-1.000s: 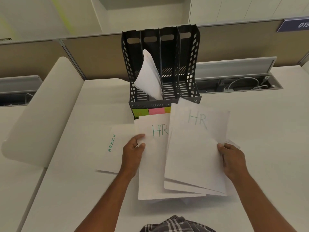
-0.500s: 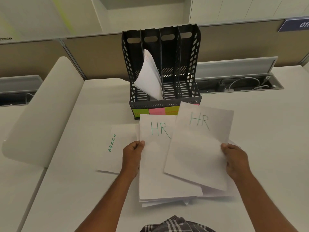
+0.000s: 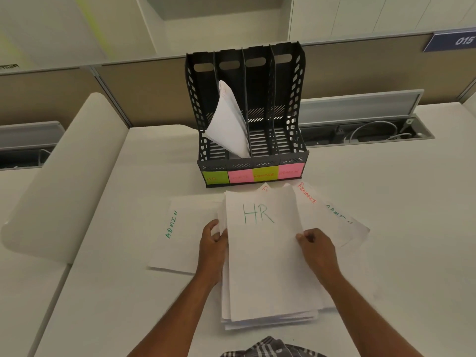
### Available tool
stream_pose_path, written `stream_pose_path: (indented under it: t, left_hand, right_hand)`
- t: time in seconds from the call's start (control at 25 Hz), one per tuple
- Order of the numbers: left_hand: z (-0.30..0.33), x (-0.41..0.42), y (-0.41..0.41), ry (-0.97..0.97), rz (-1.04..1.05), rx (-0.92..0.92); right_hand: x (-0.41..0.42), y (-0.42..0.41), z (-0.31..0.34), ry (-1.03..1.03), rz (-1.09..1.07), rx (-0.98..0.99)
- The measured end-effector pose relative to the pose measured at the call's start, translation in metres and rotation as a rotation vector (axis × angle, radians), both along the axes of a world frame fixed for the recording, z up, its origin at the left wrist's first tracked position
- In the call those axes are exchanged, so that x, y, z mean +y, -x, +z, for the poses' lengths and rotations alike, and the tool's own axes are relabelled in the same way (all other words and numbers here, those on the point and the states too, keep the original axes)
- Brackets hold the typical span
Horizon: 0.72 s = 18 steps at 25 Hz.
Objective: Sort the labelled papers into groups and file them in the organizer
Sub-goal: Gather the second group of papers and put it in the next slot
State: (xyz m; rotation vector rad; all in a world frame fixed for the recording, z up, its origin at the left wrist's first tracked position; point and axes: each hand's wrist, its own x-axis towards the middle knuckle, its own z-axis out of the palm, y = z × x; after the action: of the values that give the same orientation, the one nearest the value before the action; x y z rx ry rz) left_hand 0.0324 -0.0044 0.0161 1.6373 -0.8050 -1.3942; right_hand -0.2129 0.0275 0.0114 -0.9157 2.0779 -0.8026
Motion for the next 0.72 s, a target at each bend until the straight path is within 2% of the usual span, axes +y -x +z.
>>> stream_pose_path:
  t: [0.08, 0.16, 0.24, 0.32, 0.4, 0.48, 0.52, 0.56, 0.6, 0.72]
  left_hand:
    - [-0.002, 0.004, 0.003, -0.061, -0.018, 0.009]
    - [-0.007, 0.006, 0.004, -0.064, -0.091, 0.127]
    - [-0.007, 0.006, 0.005, -0.067, -0.156, 0.158]
    - [-0.001, 0.005, 0.001, -0.053, -0.167, 0.189]
    - [0.010, 0.002, -0.005, 0.014, -0.175, 0.278]
    - [0.030, -0.002, -0.009, 0.122, -0.202, 0.345]
    - [0.041, -0.003, -0.008, 0.190, -0.224, 0.323]
    - [0.054, -0.003, -0.006, 0.268, -0.247, 0.249]
    - [0.067, -0.002, -0.001, 0.348, -0.263, 0.138]
    - [0.101, 0.002, 0.016, 0.566, -0.214, -0.115]
  right_hand:
    - [-0.001, -0.005, -0.002, -0.013, 0.005, 0.016]
    - [-0.002, -0.005, -0.003, -0.032, 0.024, 0.007]
    - [-0.003, -0.002, -0.003, -0.049, 0.044, -0.008]
    - [-0.003, 0.005, 0.000, 0.025, 0.027, -0.083]
    - [-0.008, 0.018, 0.014, 0.121, 0.034, -0.329]
    - [-0.013, 0.028, 0.037, 0.128, 0.165, -0.718]
    - [-0.015, 0.028, 0.050, 0.134, 0.247, -0.812]
    - [-0.018, 0.025, 0.062, 0.176, 0.295, -0.792]
    - [-0.019, 0.017, 0.074, 0.254, 0.289, -0.689]
    - [-0.016, -0.014, 0.107, 0.592, 0.154, -0.366]
